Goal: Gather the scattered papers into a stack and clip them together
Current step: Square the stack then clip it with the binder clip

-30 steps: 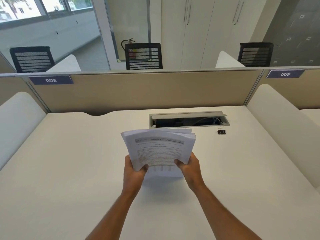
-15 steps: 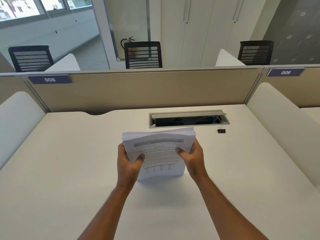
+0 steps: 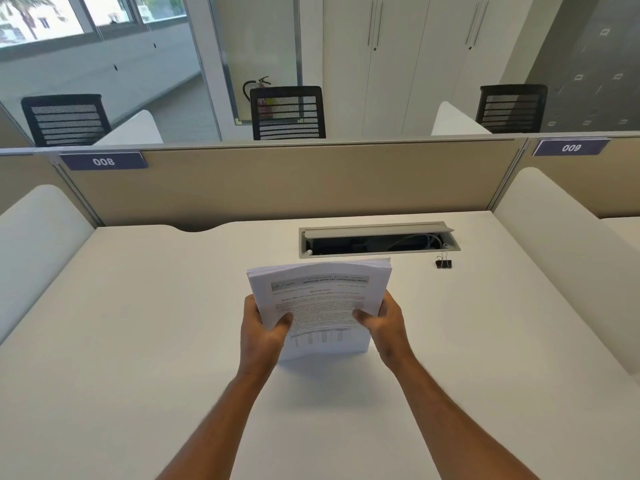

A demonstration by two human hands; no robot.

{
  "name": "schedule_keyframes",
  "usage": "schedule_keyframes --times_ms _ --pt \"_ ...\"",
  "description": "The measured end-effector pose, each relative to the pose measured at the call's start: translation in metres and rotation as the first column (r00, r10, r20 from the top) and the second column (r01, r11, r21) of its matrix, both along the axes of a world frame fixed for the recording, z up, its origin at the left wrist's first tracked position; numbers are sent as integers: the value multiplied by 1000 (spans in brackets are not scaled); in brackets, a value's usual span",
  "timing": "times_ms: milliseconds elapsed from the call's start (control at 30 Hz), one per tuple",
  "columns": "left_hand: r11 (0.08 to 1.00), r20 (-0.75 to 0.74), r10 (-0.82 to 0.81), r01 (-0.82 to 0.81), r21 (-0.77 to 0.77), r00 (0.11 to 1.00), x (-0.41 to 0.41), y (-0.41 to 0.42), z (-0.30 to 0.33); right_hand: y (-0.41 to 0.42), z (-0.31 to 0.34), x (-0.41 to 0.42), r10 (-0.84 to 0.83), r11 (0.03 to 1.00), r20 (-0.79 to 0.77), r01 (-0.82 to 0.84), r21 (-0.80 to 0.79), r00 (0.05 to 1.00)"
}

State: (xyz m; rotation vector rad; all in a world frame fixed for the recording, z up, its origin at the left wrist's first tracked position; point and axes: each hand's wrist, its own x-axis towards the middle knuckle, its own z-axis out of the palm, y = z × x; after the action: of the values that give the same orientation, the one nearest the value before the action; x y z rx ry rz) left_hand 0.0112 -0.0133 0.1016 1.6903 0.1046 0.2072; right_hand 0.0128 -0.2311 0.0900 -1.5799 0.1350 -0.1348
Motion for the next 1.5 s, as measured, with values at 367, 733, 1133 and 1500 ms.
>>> schedule_keyframes --times_ms 367,733,1133,1500 --pt "982 -119 48 -69 -173 992 17 10 -12 -13 10 15 21 953 -136 -61 -297 991" --pt "627 -431 98 -392 -673 897 6 -17 -23 -7 -10 -12 120 869 -300 46 492 946" --pt "936 -411 -288 164 -311 865 47 92 0 -54 18 -1 66 990 -338 -19 142 939" --pt "987 24 160 -160 -1 987 10 21 -8 -33 29 0 -63 987 -18 59 -147 998"
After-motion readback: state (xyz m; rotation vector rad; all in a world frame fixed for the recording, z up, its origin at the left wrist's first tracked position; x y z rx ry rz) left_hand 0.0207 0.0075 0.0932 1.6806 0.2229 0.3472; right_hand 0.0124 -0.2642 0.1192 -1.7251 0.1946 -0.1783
